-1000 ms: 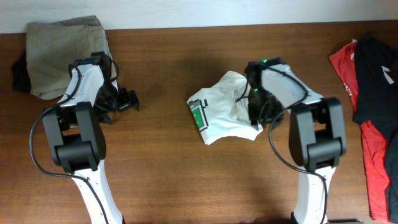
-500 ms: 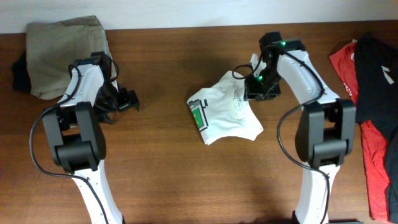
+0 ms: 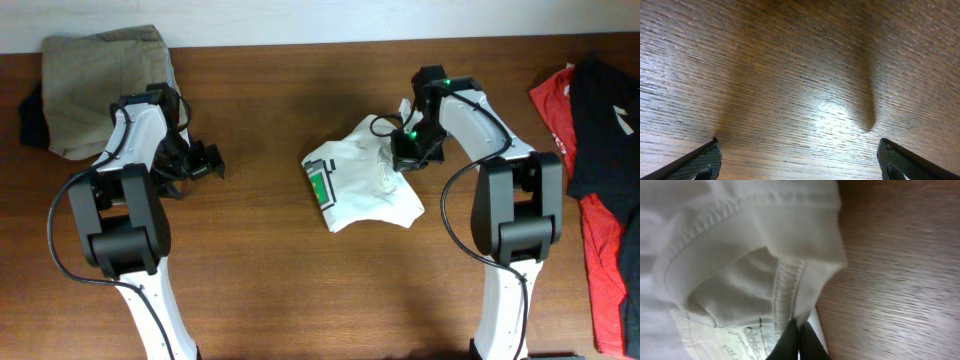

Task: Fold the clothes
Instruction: 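Release the folded shirt and lift the right gripper away, then grasp the folded white shirt bundle with the left gripper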

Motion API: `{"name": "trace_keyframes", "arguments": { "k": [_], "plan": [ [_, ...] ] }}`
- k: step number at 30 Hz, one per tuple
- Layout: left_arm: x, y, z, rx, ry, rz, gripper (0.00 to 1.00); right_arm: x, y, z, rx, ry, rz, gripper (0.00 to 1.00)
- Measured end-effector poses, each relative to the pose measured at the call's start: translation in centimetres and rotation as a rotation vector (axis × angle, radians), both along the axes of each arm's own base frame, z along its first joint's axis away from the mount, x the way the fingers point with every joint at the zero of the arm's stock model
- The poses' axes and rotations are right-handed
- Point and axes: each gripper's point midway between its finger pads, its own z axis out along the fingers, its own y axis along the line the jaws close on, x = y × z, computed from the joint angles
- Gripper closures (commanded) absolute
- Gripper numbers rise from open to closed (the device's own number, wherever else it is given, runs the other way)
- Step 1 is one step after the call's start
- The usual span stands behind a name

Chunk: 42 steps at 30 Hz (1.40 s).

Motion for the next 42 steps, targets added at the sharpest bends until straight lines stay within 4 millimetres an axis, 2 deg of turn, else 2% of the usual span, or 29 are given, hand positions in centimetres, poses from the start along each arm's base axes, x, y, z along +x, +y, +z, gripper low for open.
{"name": "trace_keyframes", "arguments": {
  "k": [3,4,5,6,8,9,11,13,14,15,16,17,18,20,21,23,25,28,29,31,34,39,42],
  "plan": [
    [0.0,0.0,0.0,0.000,-0.001,0.000,0.01,2.0,-1.5,1.3,-0.094,-0.063,-0.036,0.96],
    [0.0,0.0,0.0,0.000,0.000,0.001,0.01,2.3,-2.1,1.2,-0.129,-0.075,-0.048,0.91],
    [0.0,0.0,0.0,0.000,0.000,0.000,0.01,2.5,-2.4,0.8,-0.149,-0.089,-0.057,0.69],
    [0.0,0.0,0.0,0.000,0.000,0.000,0.01,2.5,-2.8,0.0,-0.172,-0.091,-0.066,0.32],
    [0.0,0.0,0.0,-0.002,0.000,-0.001,0.01,1.8,-3.6,-0.9,-0.216,-0.064,-0.093,0.08],
    [-0.1,-0.2,0.0,-0.017,-0.001,-0.016,0.01,1.6,-4.0,-0.9,-0.239,-0.053,-0.110,0.01],
    [-0.1,-0.9,0.3,-0.081,-0.011,-0.060,0.01,1.0,-5.0,0.1,-0.286,-0.016,-0.153,0.01],
    [0.1,-3.3,1.0,-0.212,-0.048,-0.138,0.01,1.6,-5.9,3.4,-0.298,-0.025,-0.199,0.01],
    [0.2,-4.8,1.3,-0.280,-0.068,-0.173,0.01,2.5,-6.9,6.3,-0.294,-0.065,-0.242,0.01],
    [0.2,-6.8,1.8,-0.363,-0.089,-0.217,0.01,3.5,-8.5,9.7,-0.286,-0.121,-0.292,0.01],
    [0.1,-8.4,2.1,-0.422,-0.103,-0.247,0.01,4.0,-9.8,12.0,-0.281,-0.162,-0.332,0.01],
    [0.1,-9.4,2.2,-0.457,-0.111,-0.267,0.01,4.4,-11.8,14.5,-0.276,-0.211,-0.389,0.01],
    [-0.1,-10.6,2.4,-0.497,-0.117,-0.292,0.01,4.6,-14.7,17.2,-0.275,-0.271,-0.463,0.01],
    [-1.0,-12.0,2.9,-0.541,-0.098,-0.315,0.01,4.2,-19.6,19.6,-0.290,-0.324,-0.578,0.01],
    [-1.5,-12.7,3.3,-0.555,-0.083,-0.329,0.01,3.6,-22.1,19.8,-0.302,-0.321,-0.632,0.01],
    [-1.8,-14.1,3.8,-0.567,-0.087,-0.365,0.04,2.8,-24.6,19.7,-0.312,-0.308,-0.687,0.01],
    [-2.3,-19.3,4.5,-0.613,-0.127,-0.489,0.10,1.8,-27.2,19.7,-0.322,-0.298,-0.745,0.01],
    [-2.9,-25.1,4.5,-0.643,-0.163,-0.563,0.10,1.1,-28.8,19.7,-0.328,-0.293,-0.779,0.01],
    [-3.5,-27.7,4.3,-0.651,-0.169,-0.582,0.10,1.0,-29.1,19.7,-0.329,-0.291,-0.787,0.01],
    [-4.6,-30.8,3.7,-0.635,-0.151,-0.562,0.10,0.9,-29.1,19.7,-0.329,-0.290,-0.788,0.01],
    [-6.1,-32.0,2.3,-0.544,-0.071,-0.436,0.09,0.9,-29.1,19.7,-0.329,-0.290,-0.788,0.01],
    [-5.4,-32.0,1.9,-0.471,-0.059,-0.227,0.09,0.9,-29.1,19.7,-0.329,-0.289,-0.788,0.01],
    [-4.8,-31.8,1.8,-0.451,-0.082,-0.163,0.09,0.9,-29.1,19.7,-0.329,-0.289,-0.788,0.01]
  ]
}}
